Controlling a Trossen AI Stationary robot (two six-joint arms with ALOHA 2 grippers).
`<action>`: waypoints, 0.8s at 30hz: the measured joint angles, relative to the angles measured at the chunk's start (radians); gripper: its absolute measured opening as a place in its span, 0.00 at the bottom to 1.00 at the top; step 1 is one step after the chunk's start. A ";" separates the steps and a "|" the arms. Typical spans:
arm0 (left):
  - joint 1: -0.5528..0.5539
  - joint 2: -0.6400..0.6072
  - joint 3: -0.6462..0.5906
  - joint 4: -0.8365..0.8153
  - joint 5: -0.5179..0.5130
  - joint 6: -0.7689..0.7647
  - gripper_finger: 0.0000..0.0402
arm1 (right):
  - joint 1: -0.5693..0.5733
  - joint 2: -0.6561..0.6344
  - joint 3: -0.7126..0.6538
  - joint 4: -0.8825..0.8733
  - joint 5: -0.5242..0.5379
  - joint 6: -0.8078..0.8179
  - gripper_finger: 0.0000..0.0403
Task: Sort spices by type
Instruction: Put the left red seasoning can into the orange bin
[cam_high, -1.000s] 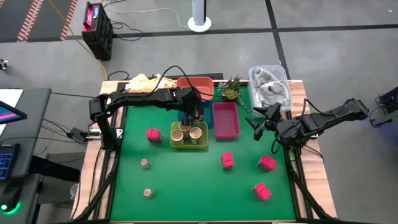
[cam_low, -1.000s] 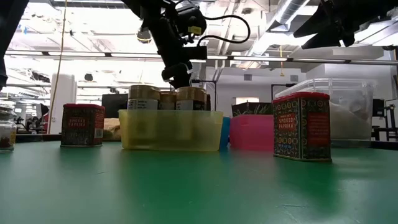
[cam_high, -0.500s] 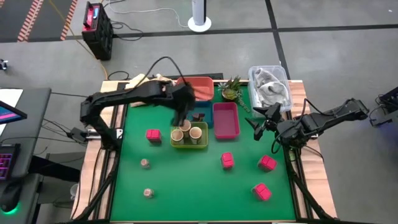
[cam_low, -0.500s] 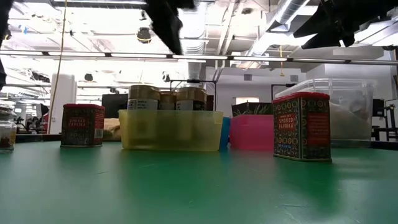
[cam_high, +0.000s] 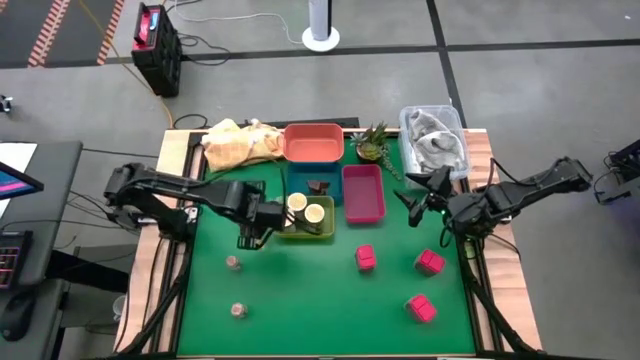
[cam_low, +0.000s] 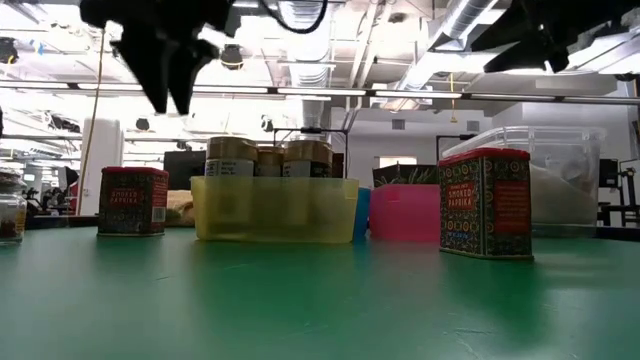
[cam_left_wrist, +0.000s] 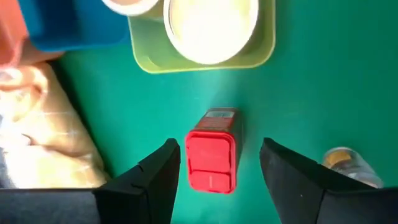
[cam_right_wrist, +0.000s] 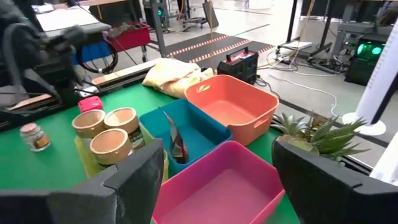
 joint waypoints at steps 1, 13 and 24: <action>0.018 -0.027 -0.036 0.032 0.010 0.000 0.53 | 0.003 0.000 0.000 0.000 0.000 -0.001 0.81; 0.183 -0.146 -0.254 0.157 0.079 0.062 0.61 | -0.013 0.000 0.000 -0.002 0.000 -0.042 0.81; 0.180 -0.145 -0.309 0.166 0.106 0.054 0.92 | -0.016 0.019 0.000 0.006 -0.002 -0.034 0.81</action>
